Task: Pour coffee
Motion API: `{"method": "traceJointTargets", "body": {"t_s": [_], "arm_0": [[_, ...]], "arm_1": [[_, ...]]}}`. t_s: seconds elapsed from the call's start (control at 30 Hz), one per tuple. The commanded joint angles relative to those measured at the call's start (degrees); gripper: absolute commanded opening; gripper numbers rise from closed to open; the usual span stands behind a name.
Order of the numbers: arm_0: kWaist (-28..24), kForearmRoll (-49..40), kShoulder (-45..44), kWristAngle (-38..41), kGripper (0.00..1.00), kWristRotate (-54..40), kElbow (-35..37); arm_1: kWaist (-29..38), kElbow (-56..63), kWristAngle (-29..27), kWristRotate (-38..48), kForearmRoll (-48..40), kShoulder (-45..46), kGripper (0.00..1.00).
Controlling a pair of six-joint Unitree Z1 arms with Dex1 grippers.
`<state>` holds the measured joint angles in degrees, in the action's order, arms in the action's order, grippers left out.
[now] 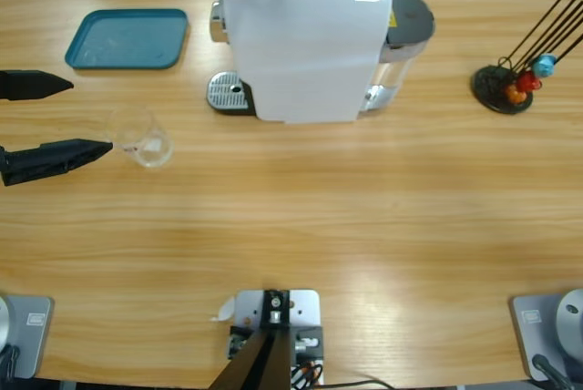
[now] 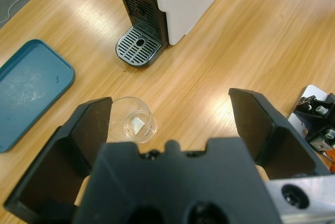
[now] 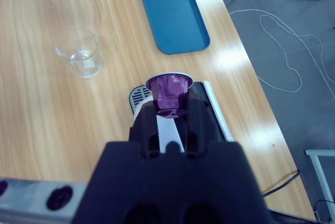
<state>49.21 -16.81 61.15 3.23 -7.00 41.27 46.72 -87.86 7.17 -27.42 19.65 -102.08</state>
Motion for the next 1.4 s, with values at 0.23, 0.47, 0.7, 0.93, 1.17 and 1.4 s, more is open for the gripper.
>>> {"method": "traceJointTargets", "body": {"t_s": [0.23,0.47,0.7,0.93,1.17,1.4], "arm_0": [[0.71,0.55,0.56,-0.65,0.964,0.5,-2.3],[0.71,0.61,0.63,-1.19,0.964,0.55,-2.68],[0.71,0.64,0.83,-1.83,0.964,0.62,-2.95],[0.71,0.64,0.98,-1.93,0.965,1.03,-3.09],[0.71,0.61,-0.79,-1.86,0.964,1.46,-3.12],[0.95,0.55,-3.45,-1.77,0.961,2.78,-2.98]], "arm_1": [[-1.19,-0.35,-7.09,-0.95,0.58,-5.06,0.0],[-1.23,-0.12,-7.89,-1.58,0.84,-5.73,0.0],[-1.21,0.06,-7.74,-1.27,1.18,-5.06,0.458],[-1.03,0.67,-10.39,-0.53,0.56,-2.44,0.931],[2.25,0.46,-5.26,4.29,0.74,4.15,0.071],[6.42,15.74,-5.03,33.63,-7.1,14.38,0.0]]}}
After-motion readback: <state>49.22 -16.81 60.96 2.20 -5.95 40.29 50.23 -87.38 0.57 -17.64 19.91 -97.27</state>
